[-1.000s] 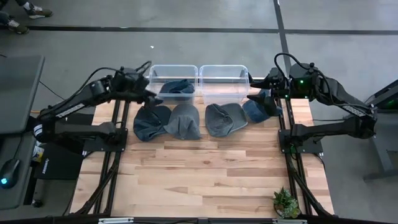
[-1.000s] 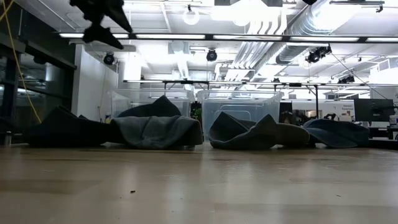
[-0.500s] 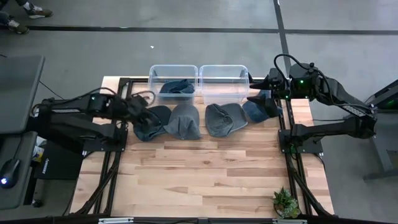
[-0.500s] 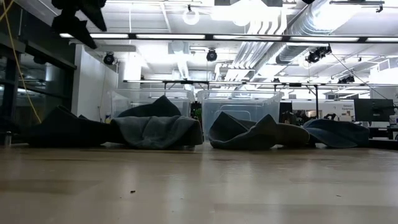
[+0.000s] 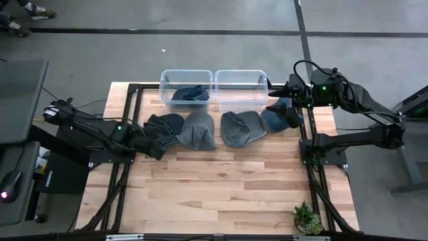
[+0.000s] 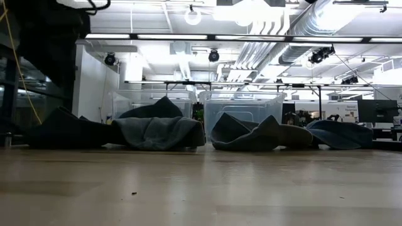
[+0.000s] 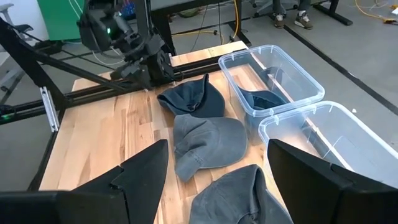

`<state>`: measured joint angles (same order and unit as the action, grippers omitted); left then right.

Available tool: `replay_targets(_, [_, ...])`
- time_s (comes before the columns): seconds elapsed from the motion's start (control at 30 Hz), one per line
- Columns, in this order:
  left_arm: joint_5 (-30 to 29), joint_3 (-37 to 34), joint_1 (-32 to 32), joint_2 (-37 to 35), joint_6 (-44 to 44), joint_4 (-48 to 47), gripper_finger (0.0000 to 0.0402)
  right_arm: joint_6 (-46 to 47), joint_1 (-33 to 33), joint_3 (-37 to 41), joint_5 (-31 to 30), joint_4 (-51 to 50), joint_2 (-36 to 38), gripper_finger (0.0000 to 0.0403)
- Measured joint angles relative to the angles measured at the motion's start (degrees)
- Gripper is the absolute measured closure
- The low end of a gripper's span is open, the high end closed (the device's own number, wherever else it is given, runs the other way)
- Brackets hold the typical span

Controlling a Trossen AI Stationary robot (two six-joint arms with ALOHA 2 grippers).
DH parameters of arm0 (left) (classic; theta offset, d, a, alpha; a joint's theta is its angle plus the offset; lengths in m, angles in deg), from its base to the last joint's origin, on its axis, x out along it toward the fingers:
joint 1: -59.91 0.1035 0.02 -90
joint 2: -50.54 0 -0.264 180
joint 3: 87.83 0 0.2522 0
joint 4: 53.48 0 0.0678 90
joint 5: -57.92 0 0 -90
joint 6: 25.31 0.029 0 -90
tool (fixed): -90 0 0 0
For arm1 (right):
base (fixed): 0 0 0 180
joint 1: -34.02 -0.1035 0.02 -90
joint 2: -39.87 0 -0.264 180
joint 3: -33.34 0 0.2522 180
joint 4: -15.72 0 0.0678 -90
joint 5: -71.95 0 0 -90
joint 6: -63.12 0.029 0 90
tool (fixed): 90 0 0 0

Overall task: Pick and place caps into container
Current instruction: Put the left blue cap into the left transparent container

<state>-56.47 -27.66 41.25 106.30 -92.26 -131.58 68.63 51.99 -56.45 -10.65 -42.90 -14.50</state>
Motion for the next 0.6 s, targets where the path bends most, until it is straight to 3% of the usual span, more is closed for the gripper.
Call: replay_targets(0.6, [1.07,-0.19,-1.65,15.87,7.18,-0.27,0.0108,-1.64,-0.01,0.00,-0.09,-2.92,0.02,0.0132])
